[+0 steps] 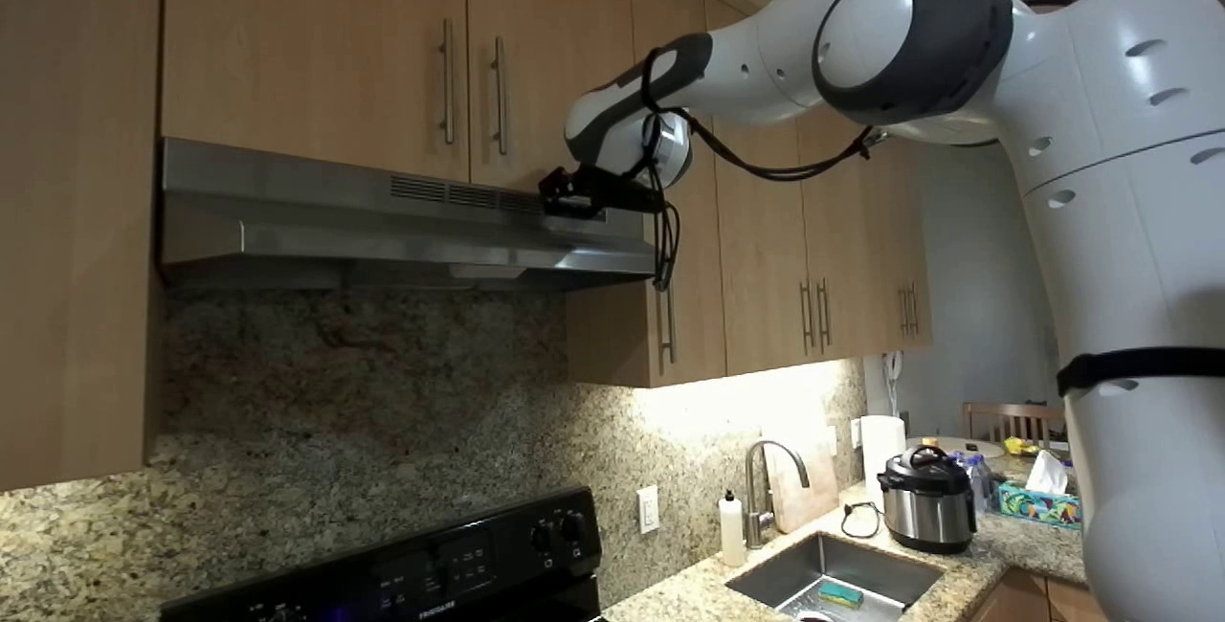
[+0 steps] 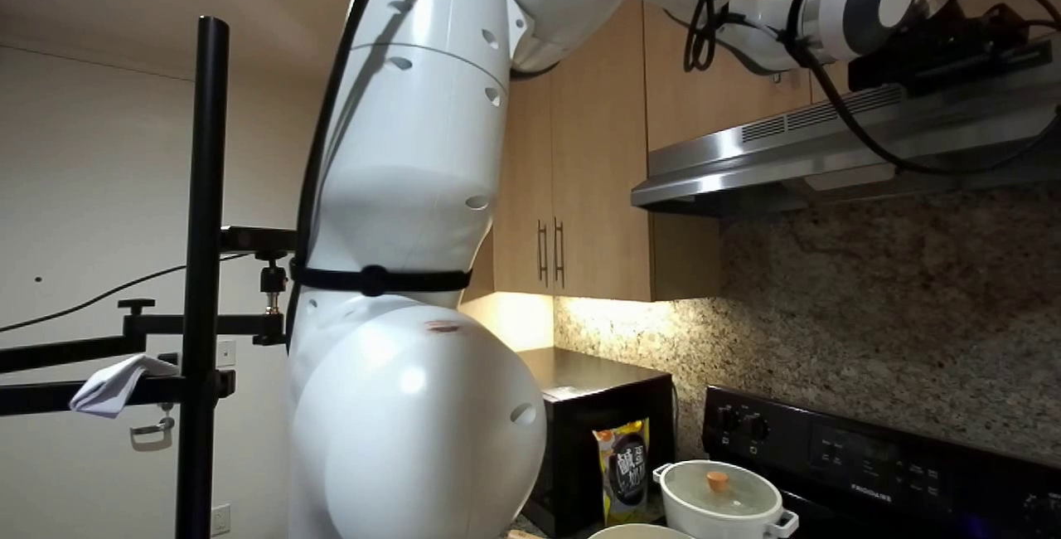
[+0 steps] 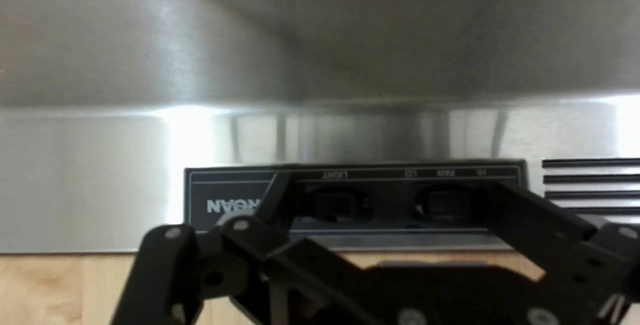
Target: Switch off the stove light
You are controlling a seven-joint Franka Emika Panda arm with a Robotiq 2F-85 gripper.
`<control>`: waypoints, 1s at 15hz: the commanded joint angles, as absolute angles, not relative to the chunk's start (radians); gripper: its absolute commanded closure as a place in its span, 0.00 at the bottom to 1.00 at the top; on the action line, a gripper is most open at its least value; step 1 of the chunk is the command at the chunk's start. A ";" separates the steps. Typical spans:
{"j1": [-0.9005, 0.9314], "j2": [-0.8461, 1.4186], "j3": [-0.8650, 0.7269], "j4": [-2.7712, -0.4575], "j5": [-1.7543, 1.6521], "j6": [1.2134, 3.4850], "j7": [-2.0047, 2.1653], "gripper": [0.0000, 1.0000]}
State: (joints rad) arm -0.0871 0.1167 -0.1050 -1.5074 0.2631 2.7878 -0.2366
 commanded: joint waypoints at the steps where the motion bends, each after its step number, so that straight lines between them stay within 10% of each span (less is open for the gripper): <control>1: -0.076 0.061 -0.098 -1.549 0.259 2.810 -0.225 0.00; 15: -0.083 -0.207 -0.065 -1.820 -0.336 2.821 0.309 0.00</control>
